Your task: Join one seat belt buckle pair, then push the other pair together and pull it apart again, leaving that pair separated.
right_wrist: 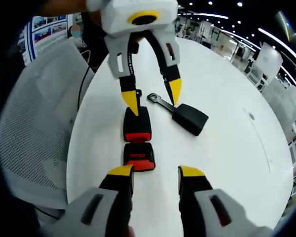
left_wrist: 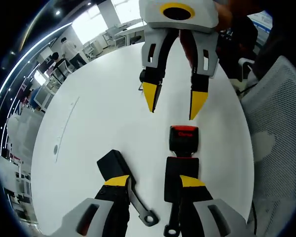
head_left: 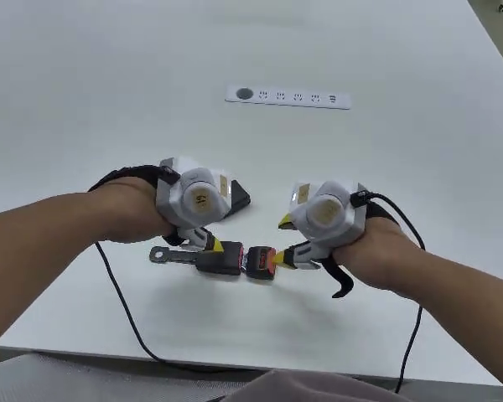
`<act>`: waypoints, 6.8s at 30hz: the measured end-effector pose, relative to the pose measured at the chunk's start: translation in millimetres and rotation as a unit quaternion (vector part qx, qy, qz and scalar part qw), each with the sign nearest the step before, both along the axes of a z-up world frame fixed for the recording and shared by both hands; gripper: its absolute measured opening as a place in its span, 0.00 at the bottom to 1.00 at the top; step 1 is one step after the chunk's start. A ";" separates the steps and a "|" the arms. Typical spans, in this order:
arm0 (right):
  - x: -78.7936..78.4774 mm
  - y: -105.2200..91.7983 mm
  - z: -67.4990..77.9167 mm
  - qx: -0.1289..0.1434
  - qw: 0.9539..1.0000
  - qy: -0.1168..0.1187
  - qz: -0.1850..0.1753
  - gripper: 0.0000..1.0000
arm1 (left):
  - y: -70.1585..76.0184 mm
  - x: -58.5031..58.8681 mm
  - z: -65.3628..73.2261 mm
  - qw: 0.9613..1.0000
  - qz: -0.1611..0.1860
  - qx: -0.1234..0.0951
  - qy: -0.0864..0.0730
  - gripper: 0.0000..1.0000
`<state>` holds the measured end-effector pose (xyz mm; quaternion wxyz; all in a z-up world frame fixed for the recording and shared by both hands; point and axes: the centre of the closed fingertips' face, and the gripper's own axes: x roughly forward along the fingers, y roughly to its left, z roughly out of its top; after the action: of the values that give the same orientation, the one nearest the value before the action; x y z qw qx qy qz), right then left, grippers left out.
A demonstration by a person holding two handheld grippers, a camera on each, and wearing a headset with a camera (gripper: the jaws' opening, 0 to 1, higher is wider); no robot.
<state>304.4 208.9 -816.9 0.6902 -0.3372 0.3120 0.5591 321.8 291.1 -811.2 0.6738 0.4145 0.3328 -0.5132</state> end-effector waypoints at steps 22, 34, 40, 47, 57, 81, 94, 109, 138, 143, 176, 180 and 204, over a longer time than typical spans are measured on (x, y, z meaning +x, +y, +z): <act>57.0 -120.0 -5.8 -0.048 0.997 -0.023 -0.047 0.37 | 18.6 59.6 -20.3 0.997 0.082 0.008 0.001 0.44; 62.7 -150.1 -18.6 -0.054 0.996 0.012 -0.066 0.37 | 14.9 67.1 -37.5 0.996 0.086 0.026 0.029 0.44; 59.2 -154.6 -28.1 -0.064 0.996 0.029 -0.054 0.35 | 10.2 65.1 -38.2 0.996 0.072 0.025 0.035 0.40; 62.6 -156.8 -34.6 -0.072 0.996 0.020 -0.039 0.34 | 8.6 64.0 -38.2 0.997 0.055 0.018 0.047 0.39; 63.6 -156.3 -37.9 -0.080 0.996 0.044 -0.021 0.34 | 4.4 61.5 -40.0 0.998 -0.017 0.050 0.042 0.36; 64.5 -151.1 -40.5 -0.100 0.993 0.054 0.032 0.34 | -0.6 59.3 -44.9 0.986 -0.135 0.074 0.064 0.35; 69.0 -119.9 -39.6 -0.096 0.993 0.042 0.045 0.34 | -1.5 58.2 -45.5 0.984 -0.144 0.083 0.066 0.34; 70.9 -52.1 -39.1 -0.062 0.995 0.038 0.070 0.34 | -1.5 57.4 -45.3 0.984 -0.142 0.085 0.061 0.34; 78.8 0.2 -36.0 -0.062 0.994 -0.001 0.095 0.34 | -1.7 57.6 -45.4 0.984 -0.142 0.084 0.063 0.34; 79.3 2.9 -37.8 -0.057 0.995 0.006 0.088 0.33 | -1.3 57.6 -44.6 0.985 -0.143 0.076 0.058 0.34; 78.3 19.5 -36.4 -0.040 0.997 0.025 0.063 0.33 | 0.4 57.0 -46.4 0.987 -0.129 0.078 0.064 0.33; 76.3 17.1 -36.1 -0.036 0.997 0.024 0.060 0.33 | 1.6 57.6 -46.3 0.987 -0.121 0.069 0.074 0.33; 72.3 -58.7 -40.6 -0.054 0.997 0.027 0.042 0.35 | 0.6 56.6 -46.6 0.986 -0.132 0.078 0.073 0.33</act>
<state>376.7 150.2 -857.5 0.6385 -0.3714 0.3455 0.5787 378.4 291.8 -857.8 0.5399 0.4674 0.3627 -0.5988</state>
